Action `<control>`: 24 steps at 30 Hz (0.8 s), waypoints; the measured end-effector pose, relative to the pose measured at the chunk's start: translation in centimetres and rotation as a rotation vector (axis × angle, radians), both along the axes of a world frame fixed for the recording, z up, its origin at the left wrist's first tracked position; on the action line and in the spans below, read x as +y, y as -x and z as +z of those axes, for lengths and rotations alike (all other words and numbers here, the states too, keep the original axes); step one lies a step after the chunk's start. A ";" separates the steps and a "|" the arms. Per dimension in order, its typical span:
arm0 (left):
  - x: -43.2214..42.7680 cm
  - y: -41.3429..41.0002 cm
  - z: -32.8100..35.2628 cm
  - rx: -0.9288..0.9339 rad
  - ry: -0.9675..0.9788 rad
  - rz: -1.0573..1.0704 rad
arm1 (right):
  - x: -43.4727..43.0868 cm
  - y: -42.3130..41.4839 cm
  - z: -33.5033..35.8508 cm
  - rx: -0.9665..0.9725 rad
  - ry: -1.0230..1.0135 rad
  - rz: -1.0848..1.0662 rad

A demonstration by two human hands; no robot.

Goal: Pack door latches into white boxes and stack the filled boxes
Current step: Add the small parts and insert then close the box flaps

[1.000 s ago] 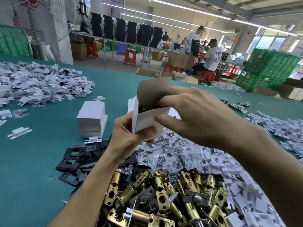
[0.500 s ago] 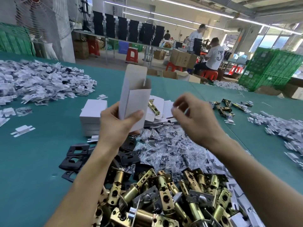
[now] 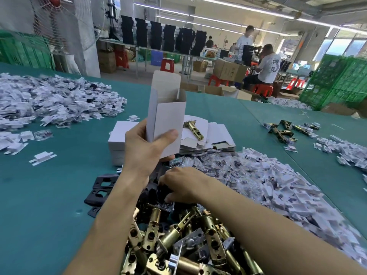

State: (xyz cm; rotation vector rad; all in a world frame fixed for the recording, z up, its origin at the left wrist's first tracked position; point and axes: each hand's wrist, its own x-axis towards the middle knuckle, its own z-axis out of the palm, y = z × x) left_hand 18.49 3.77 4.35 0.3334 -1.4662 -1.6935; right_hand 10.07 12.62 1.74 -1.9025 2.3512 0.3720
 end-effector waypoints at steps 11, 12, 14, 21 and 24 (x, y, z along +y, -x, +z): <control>0.4 0.2 -0.3 0.023 0.047 -0.070 | 2.7 2.0 2.6 -0.313 0.396 -0.212; 0.3 0.1 -0.3 0.020 0.075 -0.064 | 3.6 2.5 3.6 -0.389 0.516 -0.273; 0.3 0.1 -0.4 0.017 0.132 -0.062 | 5.6 3.5 5.8 -0.443 0.810 -0.387; 1.1 0.4 -0.9 -0.030 0.299 -0.144 | 9.7 1.9 13.9 -0.129 1.182 0.057; 1.5 0.4 -1.0 -0.036 0.312 -0.170 | 9.6 0.6 15.3 0.109 1.001 0.134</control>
